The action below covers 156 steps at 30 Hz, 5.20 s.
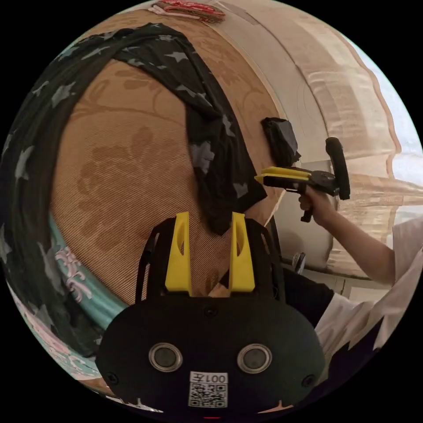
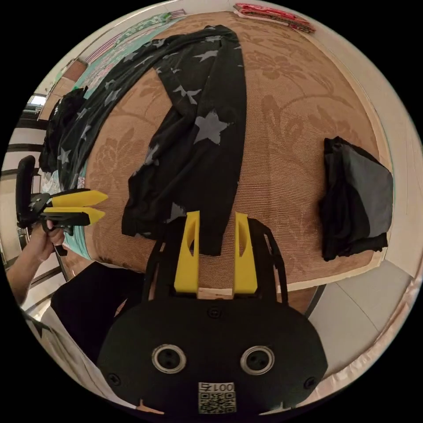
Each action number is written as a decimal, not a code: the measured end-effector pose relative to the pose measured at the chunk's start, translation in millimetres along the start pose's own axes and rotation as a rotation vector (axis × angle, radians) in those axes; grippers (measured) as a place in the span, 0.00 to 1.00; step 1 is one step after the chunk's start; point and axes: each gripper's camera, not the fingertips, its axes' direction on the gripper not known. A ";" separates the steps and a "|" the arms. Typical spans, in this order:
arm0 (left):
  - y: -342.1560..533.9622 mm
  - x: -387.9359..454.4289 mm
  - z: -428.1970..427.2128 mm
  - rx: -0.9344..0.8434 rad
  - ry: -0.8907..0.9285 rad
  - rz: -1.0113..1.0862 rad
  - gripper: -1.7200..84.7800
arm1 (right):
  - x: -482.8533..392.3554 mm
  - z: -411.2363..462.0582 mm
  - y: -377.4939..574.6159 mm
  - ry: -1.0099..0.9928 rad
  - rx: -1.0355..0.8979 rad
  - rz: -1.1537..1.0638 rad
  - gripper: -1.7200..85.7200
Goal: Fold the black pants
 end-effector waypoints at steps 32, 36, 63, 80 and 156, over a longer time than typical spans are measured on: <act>60.2 -29.8 265.7 0.091 0.075 -0.460 0.01 | 107.5 138.9 102.6 -0.201 0.063 -0.194 0.03; 63.2 -23.8 258.2 0.059 -0.044 -0.389 0.05 | 116.4 130.5 105.3 -0.246 0.115 -0.212 0.04; 235.2 -173.5 92.7 0.295 -0.563 -0.624 0.09 | -56.3 153.6 18.1 -0.439 0.160 -0.743 0.10; 337.2 -410.6 -36.2 0.239 -0.201 -0.290 0.12 | -388.7 289.8 -9.4 -0.278 0.065 -0.287 0.07; 435.7 -471.7 -177.2 0.158 -0.120 -0.435 0.06 | -345.5 246.0 15.2 -0.401 -0.003 -0.324 0.13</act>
